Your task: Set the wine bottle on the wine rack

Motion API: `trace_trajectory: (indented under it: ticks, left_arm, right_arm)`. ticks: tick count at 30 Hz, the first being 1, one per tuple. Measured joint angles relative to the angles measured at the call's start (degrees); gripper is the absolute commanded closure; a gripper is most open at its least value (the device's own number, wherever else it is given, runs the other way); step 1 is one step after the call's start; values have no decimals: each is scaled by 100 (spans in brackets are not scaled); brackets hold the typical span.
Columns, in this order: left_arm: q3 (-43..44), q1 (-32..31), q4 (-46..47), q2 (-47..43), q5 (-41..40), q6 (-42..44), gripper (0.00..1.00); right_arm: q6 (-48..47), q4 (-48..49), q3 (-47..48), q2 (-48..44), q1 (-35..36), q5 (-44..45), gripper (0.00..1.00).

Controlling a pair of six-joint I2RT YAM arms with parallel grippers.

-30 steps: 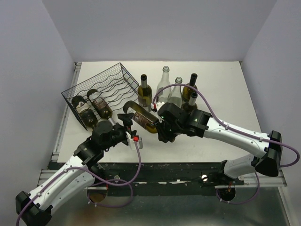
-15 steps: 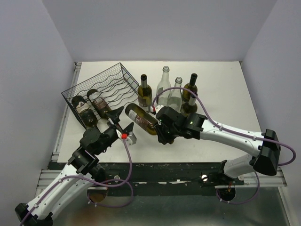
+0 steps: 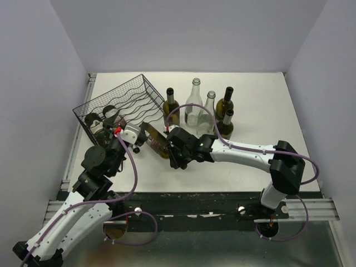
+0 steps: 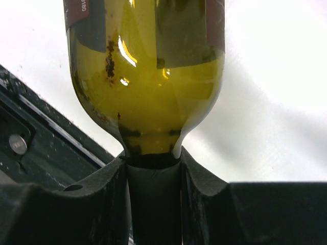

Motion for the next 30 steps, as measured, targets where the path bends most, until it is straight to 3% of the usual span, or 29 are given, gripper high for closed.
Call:
trace_trajectory:
  ticks: [17,23,30]
  left_arm:
    - [-98,39,-37,-262,-535,-133,1]
    - [-98,46,-37,-245,-619,-155,1]
    - [-101,50,76,-223,-1093,-225,1]
  right_arm:
    - [284,632,946,1390,105,551,99]
    - [122,960,1115,1770,111,892,99]
    - [-247,1132,1967,2675,109,1434,99]
